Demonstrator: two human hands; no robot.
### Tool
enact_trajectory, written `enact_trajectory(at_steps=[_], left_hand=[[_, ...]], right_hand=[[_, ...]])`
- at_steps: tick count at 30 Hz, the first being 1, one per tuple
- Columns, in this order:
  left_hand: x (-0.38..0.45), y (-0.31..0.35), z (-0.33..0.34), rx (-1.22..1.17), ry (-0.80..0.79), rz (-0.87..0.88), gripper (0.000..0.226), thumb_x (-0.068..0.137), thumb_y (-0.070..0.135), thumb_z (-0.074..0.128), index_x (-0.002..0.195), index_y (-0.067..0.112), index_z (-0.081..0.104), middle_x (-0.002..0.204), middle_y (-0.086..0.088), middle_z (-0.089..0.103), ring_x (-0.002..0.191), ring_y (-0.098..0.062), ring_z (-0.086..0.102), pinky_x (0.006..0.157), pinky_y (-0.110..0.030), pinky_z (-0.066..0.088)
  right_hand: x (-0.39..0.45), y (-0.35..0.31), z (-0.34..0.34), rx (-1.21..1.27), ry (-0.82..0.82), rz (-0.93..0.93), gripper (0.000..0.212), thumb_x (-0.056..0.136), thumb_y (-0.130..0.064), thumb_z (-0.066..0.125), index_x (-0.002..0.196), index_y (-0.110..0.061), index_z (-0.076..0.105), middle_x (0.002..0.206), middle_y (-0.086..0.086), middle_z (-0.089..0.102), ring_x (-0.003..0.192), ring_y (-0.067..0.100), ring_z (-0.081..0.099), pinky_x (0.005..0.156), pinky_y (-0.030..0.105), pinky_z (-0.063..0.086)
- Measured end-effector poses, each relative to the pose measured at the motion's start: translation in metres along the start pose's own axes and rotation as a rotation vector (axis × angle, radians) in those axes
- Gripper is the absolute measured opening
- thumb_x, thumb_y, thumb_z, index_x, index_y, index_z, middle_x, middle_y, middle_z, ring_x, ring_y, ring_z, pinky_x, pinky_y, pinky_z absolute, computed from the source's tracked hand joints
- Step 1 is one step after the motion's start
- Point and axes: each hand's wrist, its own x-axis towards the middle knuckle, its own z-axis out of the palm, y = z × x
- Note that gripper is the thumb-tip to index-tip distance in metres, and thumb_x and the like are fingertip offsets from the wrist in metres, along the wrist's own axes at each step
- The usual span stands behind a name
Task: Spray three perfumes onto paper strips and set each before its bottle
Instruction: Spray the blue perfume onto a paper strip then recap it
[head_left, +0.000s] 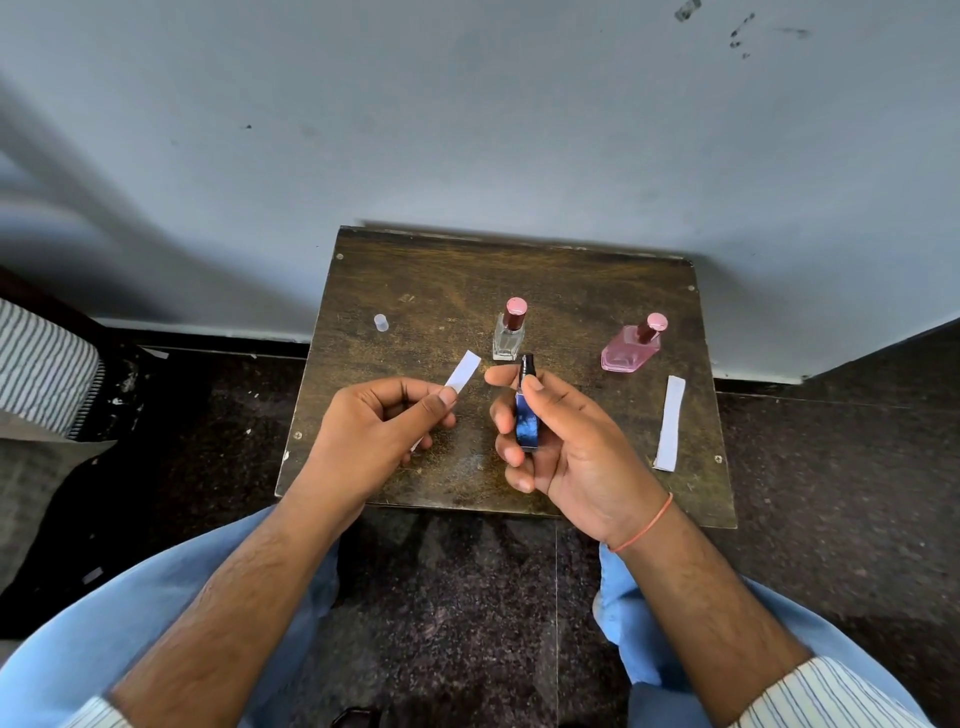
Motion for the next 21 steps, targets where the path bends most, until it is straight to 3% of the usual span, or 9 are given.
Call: enact_trajectory(at_steps=[4,7,10,14,17,21], left_hand=[[-0.0003,0.0004,0.0002,0.002,0.001,-0.007,0.019,0.089,0.034,0.081,0.090,0.016,0.084,0.081,-0.004,0.080,0.060,-0.008,0.059,0.051,-0.019,0.045],[-0.0004,0.0003,0.0002,0.010,-0.001,-0.015,0.015,0.092,0.030,0.081,0.090,0.015,0.084,0.081,-0.004,0.081,0.060,-0.008,0.060,0.051,-0.018,0.045],[-0.0001,-0.0002,0.0012,0.016,-0.004,-0.013,0.013,0.094,0.026,0.080,0.089,0.015,0.084,0.079,-0.003,0.080,0.060,-0.008,0.058,0.051,-0.018,0.044],[-0.0001,0.0004,0.0022,0.029,-0.011,-0.002,0.012,0.095,0.023,0.080,0.087,0.014,0.083,0.078,-0.002,0.080,0.059,-0.008,0.057,0.051,-0.018,0.044],[-0.0008,0.0008,0.0024,0.037,-0.018,0.009,0.012,0.095,0.022,0.080,0.087,0.014,0.084,0.077,-0.001,0.080,0.059,-0.008,0.057,0.052,-0.016,0.045],[-0.0015,0.0012,0.0035,0.048,-0.029,0.029,0.012,0.096,0.020,0.079,0.087,0.013,0.083,0.077,-0.002,0.080,0.057,-0.006,0.057,0.052,-0.014,0.045]], right_hand=[[0.0000,-0.0017,0.0003,-0.035,0.015,0.001,0.032,0.107,-0.033,0.055,0.134,-0.024,0.070,0.083,0.010,0.063,0.053,0.012,0.046,0.046,0.023,0.033],[0.0004,-0.0018,-0.0004,-0.039,0.053,0.025,0.030,0.106,-0.038,0.056,0.127,-0.022,0.070,0.075,0.002,0.050,0.057,0.010,0.035,0.049,0.024,0.023],[0.0019,-0.0006,-0.0017,-0.021,0.086,0.090,0.052,0.109,-0.055,0.043,0.119,-0.014,0.074,0.074,-0.001,0.044,0.060,0.009,0.031,0.056,0.029,0.017],[0.0029,-0.0002,-0.0012,0.064,0.077,0.138,0.057,0.110,-0.061,0.036,0.096,-0.017,0.068,0.080,0.001,0.048,0.065,0.011,0.036,0.057,0.029,0.023],[0.0031,-0.0011,0.0002,0.072,0.071,0.141,0.054,0.112,-0.061,0.033,0.092,-0.019,0.061,0.081,0.003,0.053,0.067,0.013,0.040,0.058,0.029,0.028],[0.0021,-0.0037,0.0028,0.024,0.117,0.139,0.051,0.109,-0.061,0.036,0.091,-0.019,0.059,0.075,0.001,0.045,0.066,0.014,0.045,0.050,0.025,0.031]])
